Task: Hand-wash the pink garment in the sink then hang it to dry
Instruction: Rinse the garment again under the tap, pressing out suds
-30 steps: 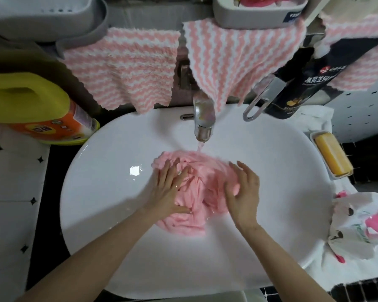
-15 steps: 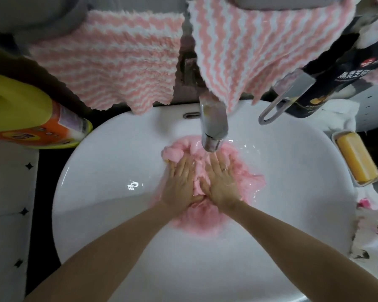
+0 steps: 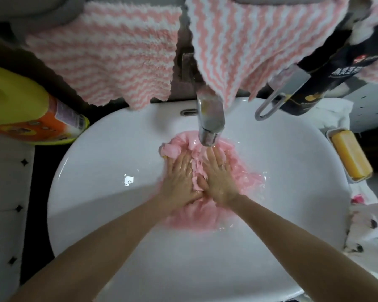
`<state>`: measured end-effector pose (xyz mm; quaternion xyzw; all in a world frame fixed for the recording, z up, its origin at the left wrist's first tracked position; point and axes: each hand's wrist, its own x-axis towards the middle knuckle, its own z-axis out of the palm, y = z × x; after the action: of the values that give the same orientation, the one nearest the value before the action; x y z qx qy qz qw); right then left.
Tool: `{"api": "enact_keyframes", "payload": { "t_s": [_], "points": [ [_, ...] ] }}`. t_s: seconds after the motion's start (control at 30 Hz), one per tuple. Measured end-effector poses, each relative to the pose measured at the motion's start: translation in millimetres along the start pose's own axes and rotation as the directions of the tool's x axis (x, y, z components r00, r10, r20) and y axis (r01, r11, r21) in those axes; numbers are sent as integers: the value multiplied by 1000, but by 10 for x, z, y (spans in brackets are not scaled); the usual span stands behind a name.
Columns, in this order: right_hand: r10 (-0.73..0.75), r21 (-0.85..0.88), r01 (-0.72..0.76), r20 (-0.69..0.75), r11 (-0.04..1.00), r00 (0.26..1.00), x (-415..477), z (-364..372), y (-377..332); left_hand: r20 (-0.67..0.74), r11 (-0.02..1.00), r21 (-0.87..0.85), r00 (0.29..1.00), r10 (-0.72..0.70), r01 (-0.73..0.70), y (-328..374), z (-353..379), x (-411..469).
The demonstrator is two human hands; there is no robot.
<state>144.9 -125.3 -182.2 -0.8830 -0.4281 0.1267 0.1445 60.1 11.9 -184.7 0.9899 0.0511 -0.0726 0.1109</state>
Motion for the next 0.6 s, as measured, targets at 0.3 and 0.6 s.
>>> {"api": "enact_keyframes", "payload": {
  "t_s": [0.3, 0.6],
  "points": [
    [624, 616, -535, 87, 579, 776, 161, -371, -36, 161, 277, -867, 760, -630, 413, 73, -569, 178],
    [441, 816, -576, 534, -45, 722, 100, -955, -28, 605, -238, -796, 731, -314, 556, -1, -917, 334]
  ]
}}
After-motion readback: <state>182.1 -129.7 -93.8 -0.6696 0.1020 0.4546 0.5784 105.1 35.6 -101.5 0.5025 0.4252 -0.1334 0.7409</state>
